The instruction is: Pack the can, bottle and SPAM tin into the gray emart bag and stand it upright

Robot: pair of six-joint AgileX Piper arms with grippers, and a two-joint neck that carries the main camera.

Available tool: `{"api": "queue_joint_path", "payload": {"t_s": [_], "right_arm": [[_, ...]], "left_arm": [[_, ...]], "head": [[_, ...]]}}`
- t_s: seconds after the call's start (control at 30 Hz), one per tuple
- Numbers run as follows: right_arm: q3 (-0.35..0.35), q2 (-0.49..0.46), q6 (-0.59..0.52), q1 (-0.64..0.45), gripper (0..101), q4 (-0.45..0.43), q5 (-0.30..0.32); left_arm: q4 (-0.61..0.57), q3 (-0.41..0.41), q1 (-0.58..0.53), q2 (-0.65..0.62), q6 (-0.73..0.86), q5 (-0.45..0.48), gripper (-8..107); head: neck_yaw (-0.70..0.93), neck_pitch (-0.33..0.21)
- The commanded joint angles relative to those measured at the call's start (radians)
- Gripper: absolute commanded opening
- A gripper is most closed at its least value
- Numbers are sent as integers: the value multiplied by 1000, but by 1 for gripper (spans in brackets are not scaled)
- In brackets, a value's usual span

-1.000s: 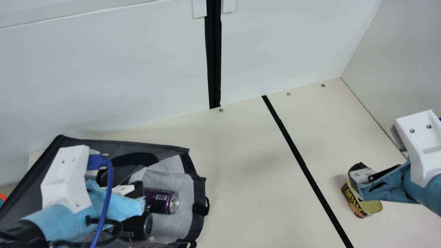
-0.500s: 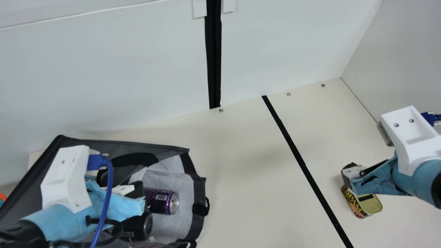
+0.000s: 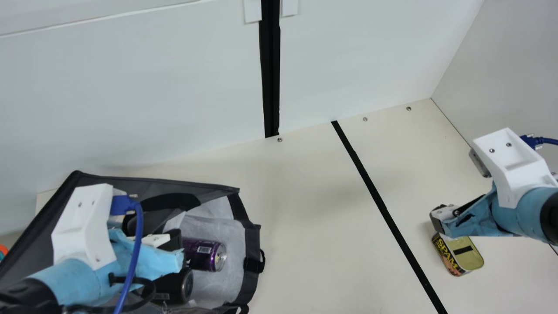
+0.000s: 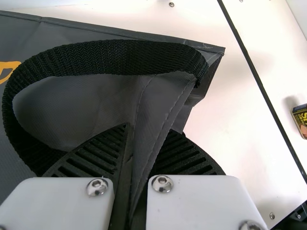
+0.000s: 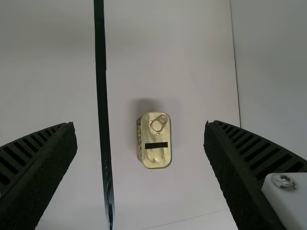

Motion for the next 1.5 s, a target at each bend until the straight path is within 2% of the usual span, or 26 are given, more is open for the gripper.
{"api": "queue_joint_path", "payload": {"t_s": [0.0,0.33,0.93,1.47], "right_arm": [[0,9,-28,-13,95,13,1],[1,70,-138,-92,95,67,-3],[113,151,-278,-203,95,130,-106],[186,216,-360,-284,95,177,-171]], "left_arm": [[0,0,0,0,0,0,-8],[0,0,0,0,0,0,-8],[0,0,0,0,0,0,-8],[0,0,0,0,0,0,-8]], "head": [[-2,-23],[-2,-23],[-2,-23],[-2,-23]]}}
